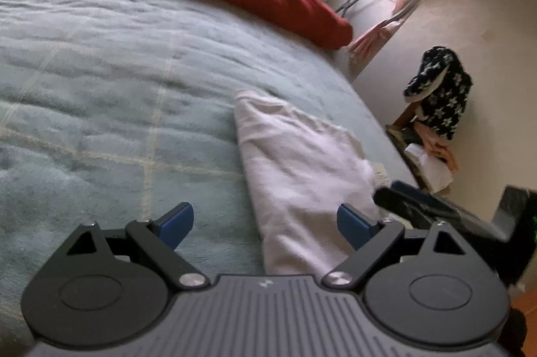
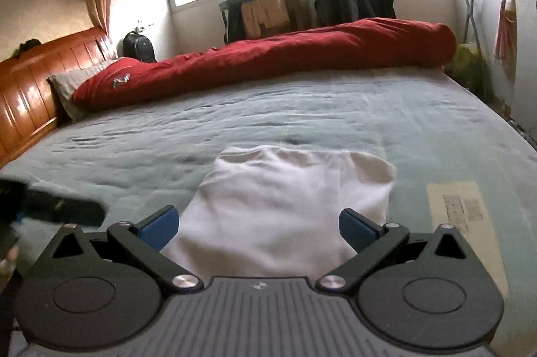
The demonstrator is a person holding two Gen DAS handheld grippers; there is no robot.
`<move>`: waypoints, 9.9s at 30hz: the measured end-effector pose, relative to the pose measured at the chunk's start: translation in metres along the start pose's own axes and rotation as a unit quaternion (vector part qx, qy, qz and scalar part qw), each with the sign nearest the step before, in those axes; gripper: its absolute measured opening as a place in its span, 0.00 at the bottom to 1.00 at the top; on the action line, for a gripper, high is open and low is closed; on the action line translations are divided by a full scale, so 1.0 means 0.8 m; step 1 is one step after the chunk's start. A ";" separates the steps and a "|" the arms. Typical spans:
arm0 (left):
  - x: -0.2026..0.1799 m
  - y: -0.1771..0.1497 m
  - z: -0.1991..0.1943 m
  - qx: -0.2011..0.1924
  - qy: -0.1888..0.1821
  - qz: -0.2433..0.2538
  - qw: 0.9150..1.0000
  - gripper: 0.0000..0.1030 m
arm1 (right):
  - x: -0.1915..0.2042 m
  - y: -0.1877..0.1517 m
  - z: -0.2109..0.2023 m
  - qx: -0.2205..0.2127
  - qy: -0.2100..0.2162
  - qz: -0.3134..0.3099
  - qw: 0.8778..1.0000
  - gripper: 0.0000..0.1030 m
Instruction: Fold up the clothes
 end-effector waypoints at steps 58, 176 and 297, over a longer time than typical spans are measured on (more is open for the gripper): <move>-0.013 0.031 0.071 0.008 -0.100 -0.040 0.994 0.94 | -0.075 -0.042 -0.026 -0.016 0.035 0.142 0.989 1.00; 0.018 0.038 0.168 0.100 -0.196 -0.151 0.964 0.82 | -0.120 -0.015 0.111 0.175 0.273 0.326 0.888 1.00; 0.502 0.171 -0.375 -0.191 0.052 -0.197 0.960 0.89 | 0.641 0.157 0.295 0.107 0.418 -0.007 0.902 1.00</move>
Point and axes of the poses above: each gripper's, at about its wrist camera, not at the fingertips, and z roughly the way its jaws point, x to its left, y to its top, the point moved 7 cm from there along z, roughly the way its jaws point, and after that the axes turned 9 degrees about -y, right-handed, at the moved point
